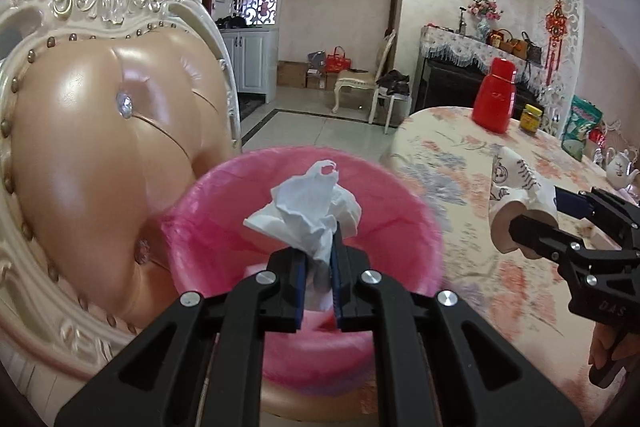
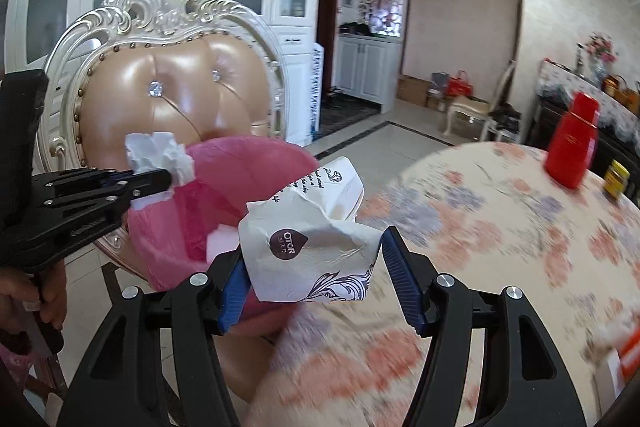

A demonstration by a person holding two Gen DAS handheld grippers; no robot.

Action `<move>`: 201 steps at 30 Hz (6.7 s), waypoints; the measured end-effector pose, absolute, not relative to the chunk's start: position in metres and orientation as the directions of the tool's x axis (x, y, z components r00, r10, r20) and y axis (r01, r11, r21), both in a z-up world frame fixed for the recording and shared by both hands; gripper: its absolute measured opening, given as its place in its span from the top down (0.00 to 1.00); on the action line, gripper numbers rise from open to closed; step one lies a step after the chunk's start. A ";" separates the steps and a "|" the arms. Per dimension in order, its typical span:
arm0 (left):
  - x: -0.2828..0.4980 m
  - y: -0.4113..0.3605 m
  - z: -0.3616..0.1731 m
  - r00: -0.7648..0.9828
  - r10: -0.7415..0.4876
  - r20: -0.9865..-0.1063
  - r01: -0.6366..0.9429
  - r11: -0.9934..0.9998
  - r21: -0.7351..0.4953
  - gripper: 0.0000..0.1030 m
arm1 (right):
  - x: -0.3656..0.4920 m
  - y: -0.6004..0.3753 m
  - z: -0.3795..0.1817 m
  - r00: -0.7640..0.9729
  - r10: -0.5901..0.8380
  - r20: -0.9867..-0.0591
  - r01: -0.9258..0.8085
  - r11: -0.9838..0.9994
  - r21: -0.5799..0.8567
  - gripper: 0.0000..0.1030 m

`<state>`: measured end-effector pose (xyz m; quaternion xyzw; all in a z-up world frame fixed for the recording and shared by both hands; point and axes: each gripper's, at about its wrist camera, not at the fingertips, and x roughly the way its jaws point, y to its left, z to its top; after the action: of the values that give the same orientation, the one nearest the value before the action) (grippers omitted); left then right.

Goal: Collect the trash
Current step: 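Carry tissue and paper bag to the pink bin and open both tools over it, then move both open tools back over the table, then grasp the black box with the right tool while the left tool grasps the white box, then carry both boxes to the pink bin and open both tools over it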

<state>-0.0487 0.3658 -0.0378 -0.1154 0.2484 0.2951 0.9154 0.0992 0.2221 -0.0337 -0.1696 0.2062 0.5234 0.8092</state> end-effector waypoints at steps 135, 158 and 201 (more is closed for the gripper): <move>0.196 -0.004 -0.078 0.744 0.090 -0.662 -0.173 0.983 -0.061 0.67 | 0.247 -0.183 -0.087 0.586 0.482 -0.652 -0.553 0.826 0.113 0.62; 0.111 0.032 -0.045 0.839 0.100 -0.535 -0.172 0.981 -0.086 0.67 | 0.192 -0.141 -0.054 0.627 0.579 -0.521 -0.632 0.769 0.094 0.62; -0.050 0.275 -0.021 0.788 0.485 -0.378 -0.550 0.831 -0.079 0.67 | 0.120 0.155 -0.017 0.353 0.820 -0.450 -0.896 0.435 0.091 0.61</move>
<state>-0.0497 0.2752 -0.0214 -0.0929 0.1739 0.2751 0.9410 0.1196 0.1551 -0.0169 -0.0854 0.2202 0.5244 0.8180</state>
